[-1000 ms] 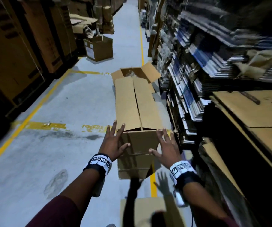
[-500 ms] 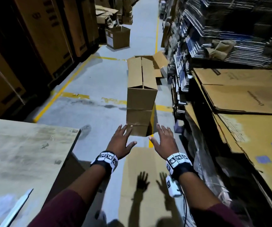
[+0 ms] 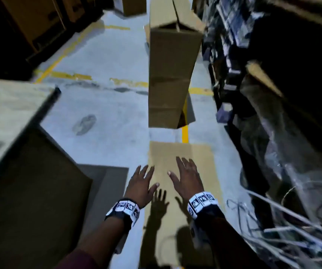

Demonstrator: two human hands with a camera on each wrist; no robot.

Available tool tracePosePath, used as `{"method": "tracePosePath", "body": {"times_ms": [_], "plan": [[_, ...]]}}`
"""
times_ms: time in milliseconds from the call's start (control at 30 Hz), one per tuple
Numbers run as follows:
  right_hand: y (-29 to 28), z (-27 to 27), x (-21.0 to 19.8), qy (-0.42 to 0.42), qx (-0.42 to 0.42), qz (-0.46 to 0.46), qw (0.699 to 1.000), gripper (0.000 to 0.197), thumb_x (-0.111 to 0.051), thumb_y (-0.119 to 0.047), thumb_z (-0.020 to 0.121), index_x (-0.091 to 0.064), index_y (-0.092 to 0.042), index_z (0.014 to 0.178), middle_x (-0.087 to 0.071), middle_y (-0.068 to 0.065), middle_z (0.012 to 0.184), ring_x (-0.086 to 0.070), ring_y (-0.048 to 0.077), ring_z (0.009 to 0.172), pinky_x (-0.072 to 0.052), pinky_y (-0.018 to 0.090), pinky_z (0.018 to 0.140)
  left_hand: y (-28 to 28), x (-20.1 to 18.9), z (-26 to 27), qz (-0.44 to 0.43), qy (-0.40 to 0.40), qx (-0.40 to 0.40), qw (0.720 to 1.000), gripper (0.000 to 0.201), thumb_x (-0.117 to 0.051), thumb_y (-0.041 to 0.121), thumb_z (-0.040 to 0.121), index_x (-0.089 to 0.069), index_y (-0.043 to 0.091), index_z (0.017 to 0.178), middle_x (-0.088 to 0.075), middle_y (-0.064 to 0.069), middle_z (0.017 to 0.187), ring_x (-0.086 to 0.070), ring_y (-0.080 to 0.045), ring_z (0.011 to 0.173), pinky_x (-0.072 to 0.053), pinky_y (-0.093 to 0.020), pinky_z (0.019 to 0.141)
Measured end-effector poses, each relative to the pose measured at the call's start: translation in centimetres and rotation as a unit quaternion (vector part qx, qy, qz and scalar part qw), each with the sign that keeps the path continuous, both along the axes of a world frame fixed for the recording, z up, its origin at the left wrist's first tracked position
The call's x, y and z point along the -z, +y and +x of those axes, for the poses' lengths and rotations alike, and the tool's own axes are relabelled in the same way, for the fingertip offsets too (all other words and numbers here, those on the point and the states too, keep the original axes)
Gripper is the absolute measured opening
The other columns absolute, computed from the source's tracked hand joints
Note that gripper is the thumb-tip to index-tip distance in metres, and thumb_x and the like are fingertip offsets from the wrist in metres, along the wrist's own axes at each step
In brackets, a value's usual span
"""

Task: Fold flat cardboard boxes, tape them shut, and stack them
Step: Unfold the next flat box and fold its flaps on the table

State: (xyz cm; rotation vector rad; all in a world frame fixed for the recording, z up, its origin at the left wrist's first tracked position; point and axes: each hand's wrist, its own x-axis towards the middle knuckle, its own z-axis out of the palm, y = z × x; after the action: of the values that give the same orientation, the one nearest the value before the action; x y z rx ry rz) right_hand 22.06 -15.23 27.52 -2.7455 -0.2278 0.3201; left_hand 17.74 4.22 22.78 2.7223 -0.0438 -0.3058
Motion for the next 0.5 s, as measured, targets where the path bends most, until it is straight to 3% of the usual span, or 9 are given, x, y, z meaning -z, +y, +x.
{"method": "tracePosePath", "body": {"times_ms": [133, 233, 300, 400, 500], "plan": [[0.2, -1.6, 14.6, 0.019, -0.016, -0.012, 1.0, 0.069, -0.039, -0.056, 0.103, -0.019, -0.024, 0.161, -0.022, 0.006, 0.167, -0.008, 0.028, 0.156, -0.021, 0.044, 0.122, -0.7, 14.7, -2.0, 0.061, 0.029, 0.035, 0.997, 0.088, -0.003, 0.067, 0.083, -0.01, 0.025, 0.16, -0.016, -0.008, 0.166, -0.005, -0.031, 0.154, -0.022, -0.042, 0.121], [-0.1, -1.9, 23.3, 0.042, -0.031, -0.034, 0.998, 0.071, -0.038, -0.056, 0.103, -0.015, -0.025, 0.162, -0.015, 0.005, 0.169, -0.001, 0.027, 0.156, -0.016, 0.045, 0.125, -0.4, 23.6, -2.2, 0.106, 0.051, 0.048, 0.992, 0.073, -0.023, 0.059, 0.099, -0.003, 0.026, 0.16, -0.01, -0.009, 0.167, -0.001, -0.031, 0.154, -0.022, -0.042, 0.121], [-0.4, -1.3, 27.9, 0.053, -0.055, -0.073, 0.994, 0.073, -0.038, -0.056, 0.103, -0.009, -0.025, 0.163, -0.008, 0.005, 0.17, 0.004, 0.028, 0.157, -0.013, 0.045, 0.125, -0.2, 28.9, -1.9, 0.128, 0.071, 0.042, 0.988, 0.073, -0.033, 0.055, 0.101, 0.001, 0.027, 0.16, -0.007, -0.01, 0.167, 0.001, -0.032, 0.154, -0.022, -0.044, 0.121], [-0.2, 1.9, 31.5, 0.042, -0.114, -0.174, 0.977, 0.077, -0.039, -0.055, 0.104, -0.001, -0.023, 0.163, 0.001, 0.009, 0.17, 0.008, 0.034, 0.156, -0.011, 0.049, 0.124, -0.2, 34.4, 0.3, 0.131, 0.111, 0.008, 0.985, 0.079, -0.039, 0.059, 0.099, 0.005, 0.031, 0.159, -0.001, -0.012, 0.167, 0.004, -0.034, 0.154, -0.019, -0.051, 0.12], [1.1, 5.2, 32.2, 0.011, -0.122, -0.191, 0.974, 0.079, -0.042, -0.053, 0.103, -0.002, -0.021, 0.163, 0.0, 0.011, 0.17, 0.006, 0.037, 0.155, -0.016, 0.051, 0.123, -0.5, 38.2, 2.6, 0.088, 0.155, -0.033, 0.984, 0.091, -0.045, 0.068, 0.091, 0.002, 0.029, 0.159, -0.016, -0.019, 0.162, -0.011, -0.038, 0.15, -0.028, -0.055, 0.115]]}}
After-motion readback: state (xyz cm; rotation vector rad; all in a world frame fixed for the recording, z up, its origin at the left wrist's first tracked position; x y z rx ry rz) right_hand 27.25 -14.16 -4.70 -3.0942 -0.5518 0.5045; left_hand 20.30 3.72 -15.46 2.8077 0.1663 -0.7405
